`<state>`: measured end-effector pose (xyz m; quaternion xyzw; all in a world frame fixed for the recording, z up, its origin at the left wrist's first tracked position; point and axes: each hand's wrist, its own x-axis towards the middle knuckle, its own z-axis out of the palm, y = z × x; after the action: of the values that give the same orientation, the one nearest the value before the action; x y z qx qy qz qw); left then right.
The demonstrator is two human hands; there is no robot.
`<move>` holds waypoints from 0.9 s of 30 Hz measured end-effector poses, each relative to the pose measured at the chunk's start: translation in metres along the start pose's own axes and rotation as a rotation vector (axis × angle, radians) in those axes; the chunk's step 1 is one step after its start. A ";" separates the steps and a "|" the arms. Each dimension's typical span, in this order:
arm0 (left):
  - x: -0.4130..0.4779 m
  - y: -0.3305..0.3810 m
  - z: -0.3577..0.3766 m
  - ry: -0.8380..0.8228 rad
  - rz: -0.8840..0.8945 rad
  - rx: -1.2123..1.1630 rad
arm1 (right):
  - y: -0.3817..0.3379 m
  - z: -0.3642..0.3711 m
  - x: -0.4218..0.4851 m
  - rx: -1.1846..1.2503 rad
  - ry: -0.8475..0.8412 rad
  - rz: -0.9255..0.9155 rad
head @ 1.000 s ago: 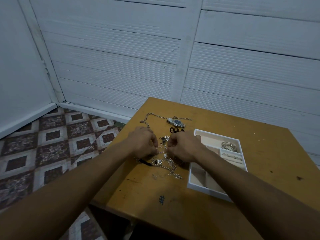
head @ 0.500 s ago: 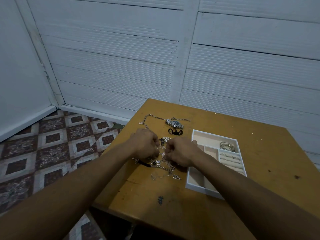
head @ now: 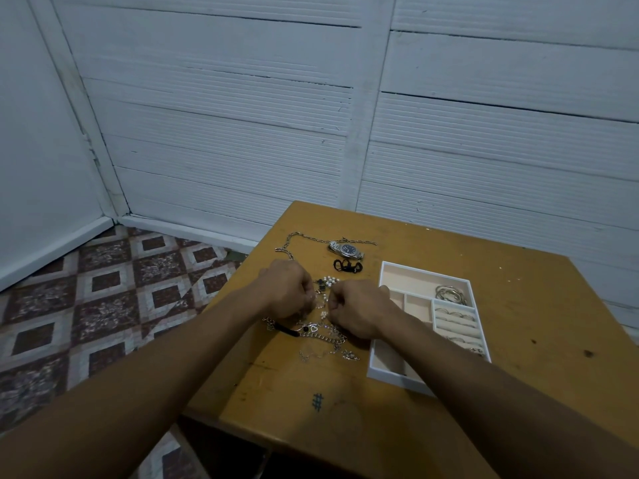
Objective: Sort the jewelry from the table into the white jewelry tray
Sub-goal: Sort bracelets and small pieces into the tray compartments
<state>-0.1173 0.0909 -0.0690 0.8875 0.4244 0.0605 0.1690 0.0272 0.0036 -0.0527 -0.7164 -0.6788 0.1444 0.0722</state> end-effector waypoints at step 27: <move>-0.032 -0.015 -0.032 0.122 -0.065 -0.145 | -0.008 -0.012 -0.012 0.041 -0.036 0.027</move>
<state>-0.1568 0.0832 -0.0428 0.8533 0.4571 0.1395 0.2086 0.0230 -0.0069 -0.0373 -0.7211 -0.6672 0.1721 0.0726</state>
